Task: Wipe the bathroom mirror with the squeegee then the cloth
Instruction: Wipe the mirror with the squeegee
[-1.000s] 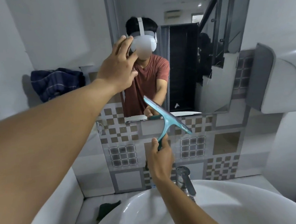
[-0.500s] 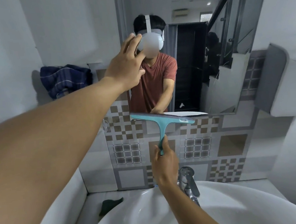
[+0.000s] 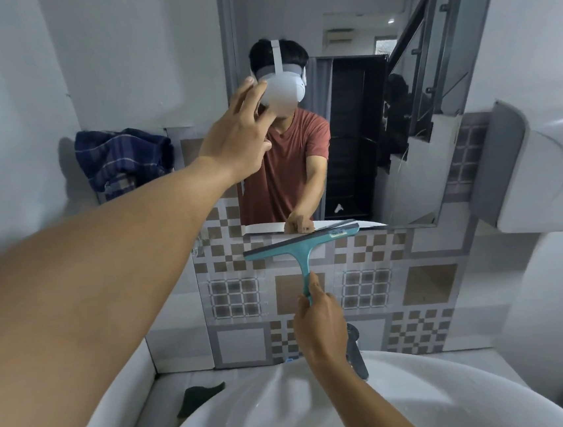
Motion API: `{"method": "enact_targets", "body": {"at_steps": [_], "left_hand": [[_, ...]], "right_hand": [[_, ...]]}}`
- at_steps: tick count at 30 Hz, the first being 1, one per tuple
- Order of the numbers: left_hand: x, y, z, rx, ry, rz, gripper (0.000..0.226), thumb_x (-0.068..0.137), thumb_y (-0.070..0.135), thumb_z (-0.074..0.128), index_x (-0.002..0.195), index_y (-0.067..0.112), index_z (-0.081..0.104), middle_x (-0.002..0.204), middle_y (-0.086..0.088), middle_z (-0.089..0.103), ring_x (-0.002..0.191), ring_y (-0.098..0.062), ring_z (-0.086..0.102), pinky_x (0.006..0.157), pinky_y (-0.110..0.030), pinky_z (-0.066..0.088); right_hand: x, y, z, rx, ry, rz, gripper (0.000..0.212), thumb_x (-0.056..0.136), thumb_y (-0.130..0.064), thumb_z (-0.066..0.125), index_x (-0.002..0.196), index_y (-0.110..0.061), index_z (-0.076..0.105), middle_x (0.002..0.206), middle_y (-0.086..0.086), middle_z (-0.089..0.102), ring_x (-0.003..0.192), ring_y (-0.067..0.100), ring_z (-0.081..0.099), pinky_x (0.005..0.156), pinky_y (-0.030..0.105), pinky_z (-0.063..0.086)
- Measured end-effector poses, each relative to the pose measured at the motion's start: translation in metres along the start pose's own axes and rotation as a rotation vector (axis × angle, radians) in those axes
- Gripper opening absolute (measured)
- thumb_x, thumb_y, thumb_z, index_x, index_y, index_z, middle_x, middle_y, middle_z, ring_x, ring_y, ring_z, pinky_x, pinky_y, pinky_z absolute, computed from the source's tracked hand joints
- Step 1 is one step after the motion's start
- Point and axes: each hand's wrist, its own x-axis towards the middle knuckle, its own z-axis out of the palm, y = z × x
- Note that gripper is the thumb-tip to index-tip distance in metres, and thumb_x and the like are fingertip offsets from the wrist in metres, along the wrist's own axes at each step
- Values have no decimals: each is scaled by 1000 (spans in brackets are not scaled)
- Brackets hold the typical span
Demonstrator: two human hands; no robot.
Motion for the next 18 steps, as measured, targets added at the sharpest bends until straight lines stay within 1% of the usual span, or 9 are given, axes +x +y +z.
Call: {"method": "enact_targets", "body": {"at_steps": [2,6,8,11,12,13,15,17,18], "left_hand": [[-1,1,1,-2,7,1,61,89,20,70,143,7,45,159,-20,23,151,-38,12,99,-55,51],[-2,5,0,-7,3,-12,62,89,18,70,144,6,44,159,-19,23,150,-39,14,101,-56,50],[-3,7,-2,-12,-3,-22,62,89,18,69,144,6,43,159,-19,24,150,-38,15,100,-56,51],[-8,13,-7,-46,-34,-49,64,90,18,68,147,7,41,159,-18,24,150,-37,15,102,-56,49],[-12,16,-9,-66,-44,-50,64,90,18,68,147,7,41,159,-18,25,150,-37,17,104,-55,47],[-16,22,-12,-93,-53,-46,64,90,19,68,147,8,42,158,-18,27,148,-36,20,105,-55,46],[-29,36,-19,-181,-74,-34,61,89,20,70,145,10,47,153,-14,37,143,-34,31,102,-51,47],[-45,56,-29,-311,-136,2,52,88,19,70,138,12,56,142,-10,53,133,-29,47,104,-43,45],[-54,67,-34,-378,-190,20,48,88,17,70,134,12,60,135,-10,60,127,-27,54,106,-40,45]], "right_hand": [[1,0,-3,-17,-16,2,47,107,-28,40,153,-30,33,99,2,55,82,19,61,72,39,59],[2,-2,-11,-3,-33,-6,46,106,-24,41,152,-27,37,96,3,60,79,18,62,65,37,58],[-1,-2,-19,10,-52,-12,45,106,-23,41,151,-26,39,96,1,61,79,18,63,59,33,54],[-8,0,-40,37,-88,-40,36,105,-19,45,141,-22,50,100,1,63,82,18,65,69,38,61],[-10,0,-50,45,-107,-45,33,104,-17,46,137,-20,53,101,0,64,82,18,66,70,37,62],[-10,1,-60,55,-130,-50,32,104,-15,48,135,-19,55,101,0,65,81,17,66,69,35,62],[-11,2,-83,83,-197,-65,32,103,-13,52,134,-17,58,102,0,66,78,15,65,67,29,60],[-10,1,-109,77,-263,-95,32,101,-13,56,132,-16,61,102,-1,67,76,13,64,70,29,61],[-9,-1,-123,51,-294,-118,31,100,-15,58,131,-16,62,100,-1,68,74,11,64,67,25,59]]}}
